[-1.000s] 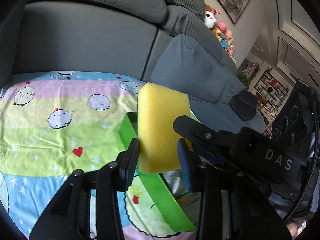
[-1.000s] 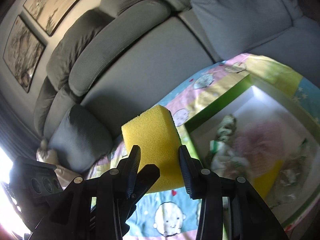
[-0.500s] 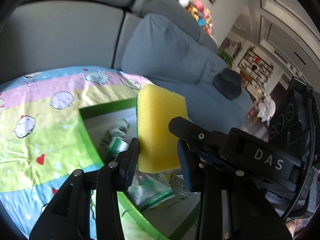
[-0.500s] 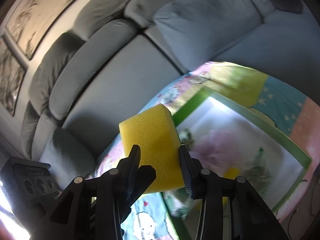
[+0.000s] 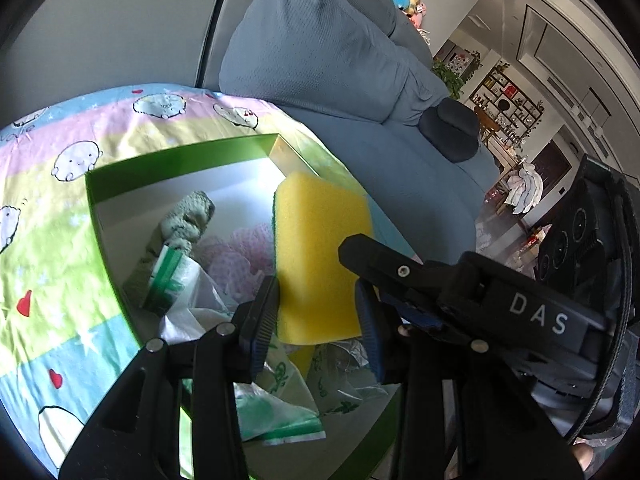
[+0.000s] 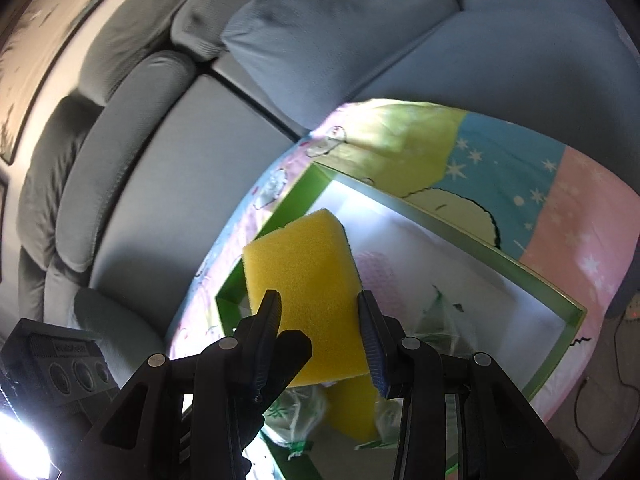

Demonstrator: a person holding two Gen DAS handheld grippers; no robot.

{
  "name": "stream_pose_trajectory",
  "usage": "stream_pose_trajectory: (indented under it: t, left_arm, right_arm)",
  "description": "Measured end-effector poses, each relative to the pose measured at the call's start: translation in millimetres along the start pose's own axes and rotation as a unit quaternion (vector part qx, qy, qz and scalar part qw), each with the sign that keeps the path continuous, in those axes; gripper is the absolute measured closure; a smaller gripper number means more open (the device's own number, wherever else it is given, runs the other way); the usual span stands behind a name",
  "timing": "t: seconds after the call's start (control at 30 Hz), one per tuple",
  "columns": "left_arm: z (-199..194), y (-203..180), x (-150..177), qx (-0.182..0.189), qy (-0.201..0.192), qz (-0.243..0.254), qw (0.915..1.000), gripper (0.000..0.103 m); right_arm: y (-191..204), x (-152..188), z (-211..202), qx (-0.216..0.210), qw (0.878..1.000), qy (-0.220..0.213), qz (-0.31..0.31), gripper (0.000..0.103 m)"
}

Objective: Organize objects
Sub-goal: 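Carry the yellow sponge over the green box with the right gripper, then lower the sponge into the box and open the right gripper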

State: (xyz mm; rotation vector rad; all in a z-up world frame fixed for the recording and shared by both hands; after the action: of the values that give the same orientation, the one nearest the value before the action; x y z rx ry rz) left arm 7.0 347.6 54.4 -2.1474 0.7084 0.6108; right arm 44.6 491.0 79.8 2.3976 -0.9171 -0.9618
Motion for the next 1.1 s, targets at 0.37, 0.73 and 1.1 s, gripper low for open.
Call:
stream_pose_trajectory:
  t: [0.37, 0.73, 1.1]
  left_arm:
    - [4.9, 6.3, 12.1, 0.009, 0.011, -0.024, 0.9996, 0.066]
    - [6.8, 10.1, 14.7, 0.003, 0.011, -0.019, 0.9998, 0.064]
    - [12.9, 13.2, 15.4, -0.02, 0.007, 0.006, 0.9998, 0.052]
  right_arm:
    - [-7.6, 2.3, 8.3, 0.028, 1.0, 0.011, 0.004, 0.061]
    - [-10.8, 2.7, 13.2, 0.038, 0.999, 0.015, 0.009, 0.061]
    - [-15.8, 2.5, 14.6, 0.051, 0.998, 0.02, 0.016, 0.061]
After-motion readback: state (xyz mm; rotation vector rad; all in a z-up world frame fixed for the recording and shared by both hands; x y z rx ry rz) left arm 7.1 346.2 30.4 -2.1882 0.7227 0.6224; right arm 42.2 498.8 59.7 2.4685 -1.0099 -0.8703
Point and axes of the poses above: each gripper's, at about its wrist camera, not at the fingertips, and z roughly the way its jaws point, y to its left, x to its underside, the point moved 5 cm from there along z, roughly the way its jaws point, and after that the axes turned 5 degrees about x, right-handed, at the moved point
